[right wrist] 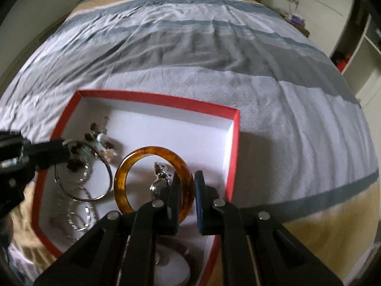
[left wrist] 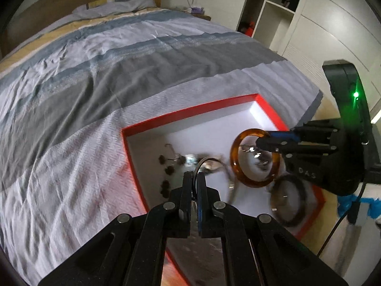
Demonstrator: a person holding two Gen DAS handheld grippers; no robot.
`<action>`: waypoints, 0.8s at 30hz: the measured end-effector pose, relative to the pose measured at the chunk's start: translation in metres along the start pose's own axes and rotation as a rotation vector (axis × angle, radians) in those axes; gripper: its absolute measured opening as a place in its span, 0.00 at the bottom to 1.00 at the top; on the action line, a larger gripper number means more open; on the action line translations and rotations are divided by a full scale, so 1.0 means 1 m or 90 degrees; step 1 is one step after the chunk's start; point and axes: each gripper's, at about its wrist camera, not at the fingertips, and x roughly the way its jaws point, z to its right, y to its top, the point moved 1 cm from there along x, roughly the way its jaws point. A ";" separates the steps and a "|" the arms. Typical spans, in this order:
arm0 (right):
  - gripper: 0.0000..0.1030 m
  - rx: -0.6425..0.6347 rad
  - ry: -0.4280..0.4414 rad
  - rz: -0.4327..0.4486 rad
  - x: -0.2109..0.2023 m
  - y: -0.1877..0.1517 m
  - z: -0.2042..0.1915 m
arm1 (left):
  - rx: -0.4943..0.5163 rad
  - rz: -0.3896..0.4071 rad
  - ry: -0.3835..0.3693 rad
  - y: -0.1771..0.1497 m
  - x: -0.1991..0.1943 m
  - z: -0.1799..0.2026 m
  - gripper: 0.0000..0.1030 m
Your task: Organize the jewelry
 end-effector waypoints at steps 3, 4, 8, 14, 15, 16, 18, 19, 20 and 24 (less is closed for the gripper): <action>0.09 -0.020 -0.002 0.011 0.005 0.000 -0.002 | 0.005 0.009 0.004 -0.003 0.009 -0.006 0.04; 0.09 -0.029 -0.004 0.014 0.006 -0.001 -0.003 | 0.005 0.012 0.005 -0.005 0.013 -0.008 0.04; 0.09 -0.058 -0.016 0.029 0.006 0.000 -0.006 | 0.014 0.034 0.014 -0.011 0.018 -0.008 0.04; 0.11 -0.076 -0.036 0.040 0.007 0.002 -0.009 | -0.002 0.051 0.031 -0.014 0.014 -0.008 0.06; 0.11 -0.077 -0.035 0.042 0.007 0.001 -0.009 | -0.004 0.053 0.032 -0.014 0.013 -0.008 0.10; 0.11 -0.076 -0.036 0.046 0.006 0.001 -0.009 | -0.006 0.057 0.032 -0.015 0.011 -0.008 0.16; 0.17 -0.069 -0.034 0.055 0.003 0.000 -0.008 | -0.008 0.067 0.029 -0.017 0.007 -0.008 0.22; 0.24 -0.062 -0.031 0.063 0.000 -0.001 -0.008 | -0.010 0.070 0.029 -0.018 0.006 -0.007 0.25; 0.28 -0.058 -0.029 0.068 -0.003 -0.001 -0.007 | -0.014 0.073 0.028 -0.018 0.004 -0.006 0.27; 0.33 -0.039 -0.026 0.085 -0.020 -0.003 -0.007 | -0.025 0.094 0.032 -0.019 -0.014 0.001 0.40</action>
